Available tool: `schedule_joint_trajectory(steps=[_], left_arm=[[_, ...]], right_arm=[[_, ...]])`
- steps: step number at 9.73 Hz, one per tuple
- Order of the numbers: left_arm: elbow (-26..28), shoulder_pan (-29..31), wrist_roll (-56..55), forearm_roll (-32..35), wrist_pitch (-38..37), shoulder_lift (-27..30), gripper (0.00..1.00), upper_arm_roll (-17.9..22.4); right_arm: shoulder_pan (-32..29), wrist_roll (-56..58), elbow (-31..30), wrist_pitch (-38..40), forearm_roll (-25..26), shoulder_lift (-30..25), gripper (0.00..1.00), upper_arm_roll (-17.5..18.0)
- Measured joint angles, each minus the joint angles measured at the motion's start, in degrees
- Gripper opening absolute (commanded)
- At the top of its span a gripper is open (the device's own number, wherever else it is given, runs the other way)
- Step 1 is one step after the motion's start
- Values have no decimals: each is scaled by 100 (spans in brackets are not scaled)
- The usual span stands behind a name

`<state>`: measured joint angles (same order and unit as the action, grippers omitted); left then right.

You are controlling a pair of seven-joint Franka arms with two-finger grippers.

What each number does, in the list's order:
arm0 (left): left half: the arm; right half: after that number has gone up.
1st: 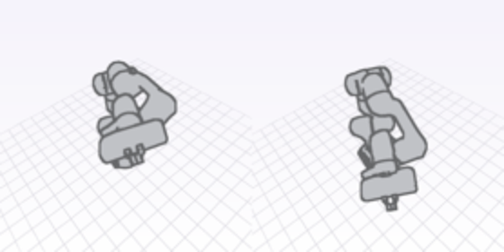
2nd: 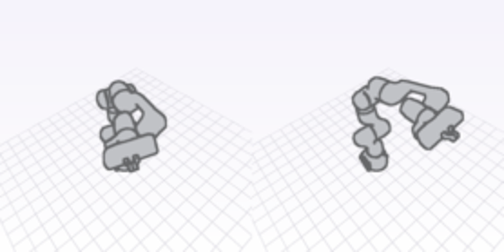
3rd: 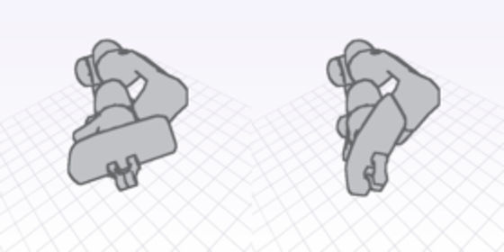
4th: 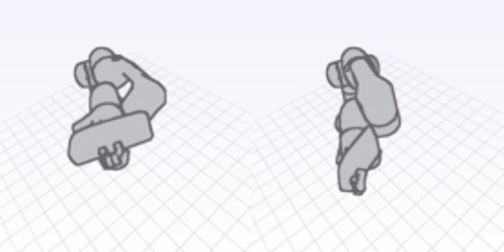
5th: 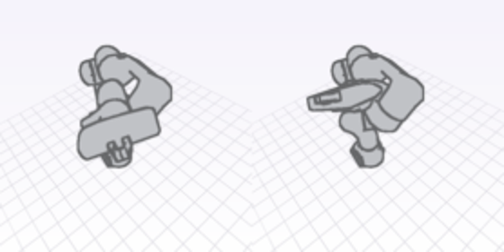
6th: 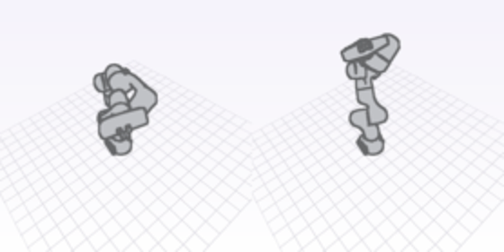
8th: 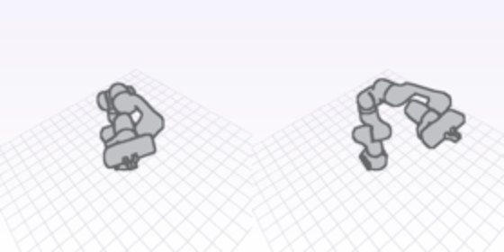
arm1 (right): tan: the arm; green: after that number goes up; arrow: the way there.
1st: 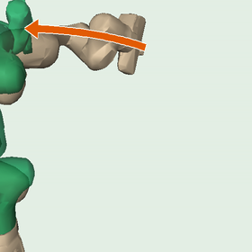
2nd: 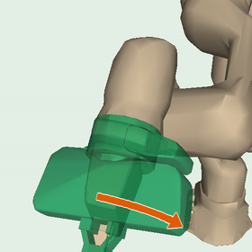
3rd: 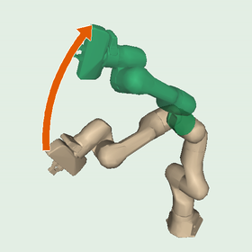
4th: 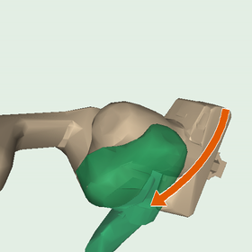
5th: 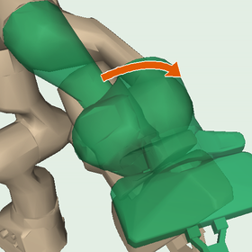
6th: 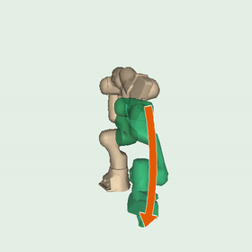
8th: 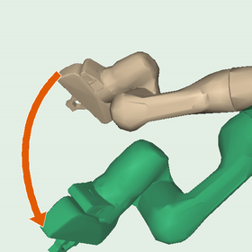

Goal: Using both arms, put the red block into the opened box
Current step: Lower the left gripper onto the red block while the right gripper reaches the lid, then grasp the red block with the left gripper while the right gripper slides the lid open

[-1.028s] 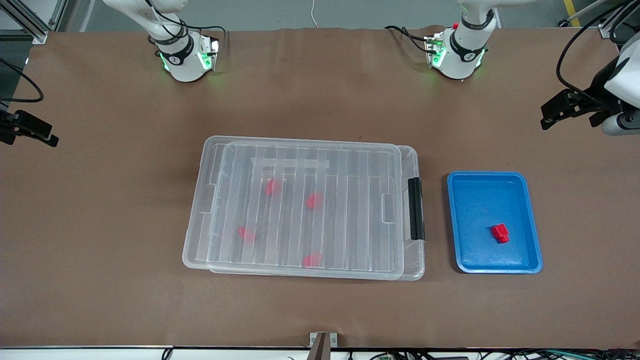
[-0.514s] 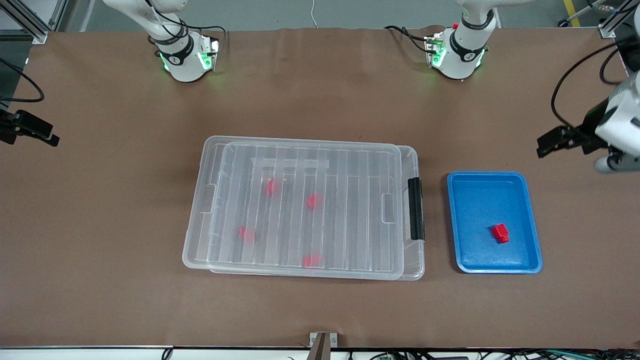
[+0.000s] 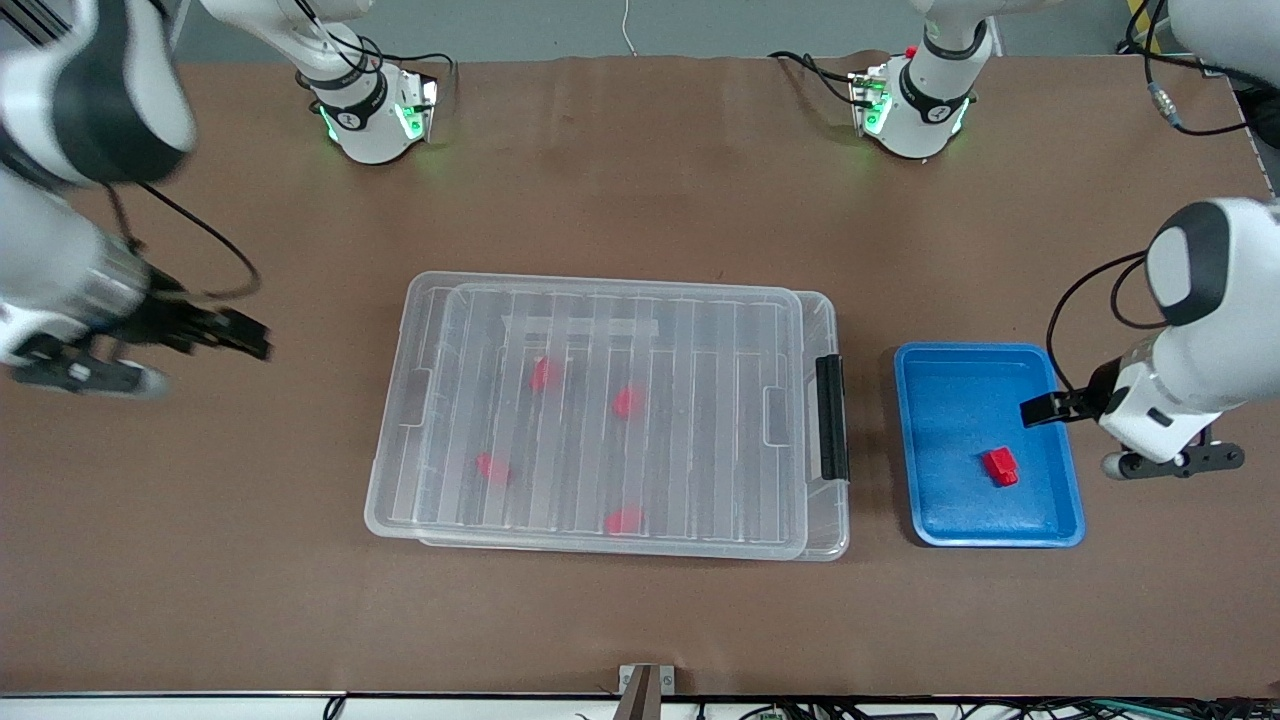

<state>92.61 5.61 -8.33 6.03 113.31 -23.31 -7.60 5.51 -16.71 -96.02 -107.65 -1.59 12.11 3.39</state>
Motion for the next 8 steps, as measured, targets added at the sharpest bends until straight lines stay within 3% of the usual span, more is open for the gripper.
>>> schedule_joint_trajectory(steps=[2,5,8], left_arm=[[61,96,-21,224,471,-457,100,4],[66,309,-198,234,1114,-1095,98,3],[62,295,-391,235,1492,-1524,86,-18]], right_arm=[[100,-637,-536,-1108,2,397,100,394],[145,-671,-759,-1574,60,597,100,437],[145,-658,-1021,-1890,187,670,100,430]])
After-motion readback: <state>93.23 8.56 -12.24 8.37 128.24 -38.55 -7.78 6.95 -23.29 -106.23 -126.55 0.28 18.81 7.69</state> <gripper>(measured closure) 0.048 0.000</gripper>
